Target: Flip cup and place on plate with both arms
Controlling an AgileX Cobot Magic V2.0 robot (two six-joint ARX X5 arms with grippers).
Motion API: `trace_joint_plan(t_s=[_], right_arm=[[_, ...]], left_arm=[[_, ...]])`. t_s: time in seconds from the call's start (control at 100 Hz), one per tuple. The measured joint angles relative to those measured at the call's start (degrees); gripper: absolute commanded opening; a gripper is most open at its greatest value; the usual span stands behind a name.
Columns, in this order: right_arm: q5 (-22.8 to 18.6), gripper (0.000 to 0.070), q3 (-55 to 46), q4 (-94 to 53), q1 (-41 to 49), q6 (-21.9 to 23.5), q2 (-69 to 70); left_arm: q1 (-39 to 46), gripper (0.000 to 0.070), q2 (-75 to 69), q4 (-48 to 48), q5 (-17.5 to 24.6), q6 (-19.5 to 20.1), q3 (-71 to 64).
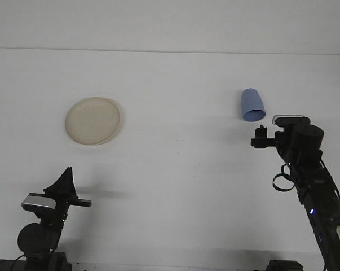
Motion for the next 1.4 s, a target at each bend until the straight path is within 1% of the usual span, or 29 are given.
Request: trace_joint_plan(t_s=[0.24,0.35,0.66,0.92,1.08,1.16,1.4], right_arm=[[-0.3,0.055,-5.0,14.3,-0.1,-1.2,9.4],[-1.3,0.055,-5.3,19.0,-0.4,-2.1,14.3],[-3.6,0.0549,-5.3,32.5,-2.4,-2.6,24.4],[-7.8,0.0548,-5.2,39.8,-5.4,-2.9,27.5],[-9.2,0.0548,-3.6,39.9,-6.6,-3.0,30.8],[-10.6,0.0548,-2.4,39.9,-6.8,-3.1,32.3],[-11.6,0.0548,2.4,40.5,-6.9,-3.6,37.2]], left_arm=[[0.0,0.0012,0.0,0.0,0.0,0.0,0.0],[0.0,0.0011,0.0,0.0,0.0,0.0,0.0],[0.0,0.0012,0.0,0.0,0.0,0.0,0.0],[0.0,0.0012,0.0,0.0,0.0,0.0,0.0],[0.0,0.0011,0.0,0.0,0.0,0.0,0.0],[0.0,0.0011,0.0,0.0,0.0,0.0,0.0],[0.0,0.0012,0.0,0.0,0.0,0.0,0.0]])
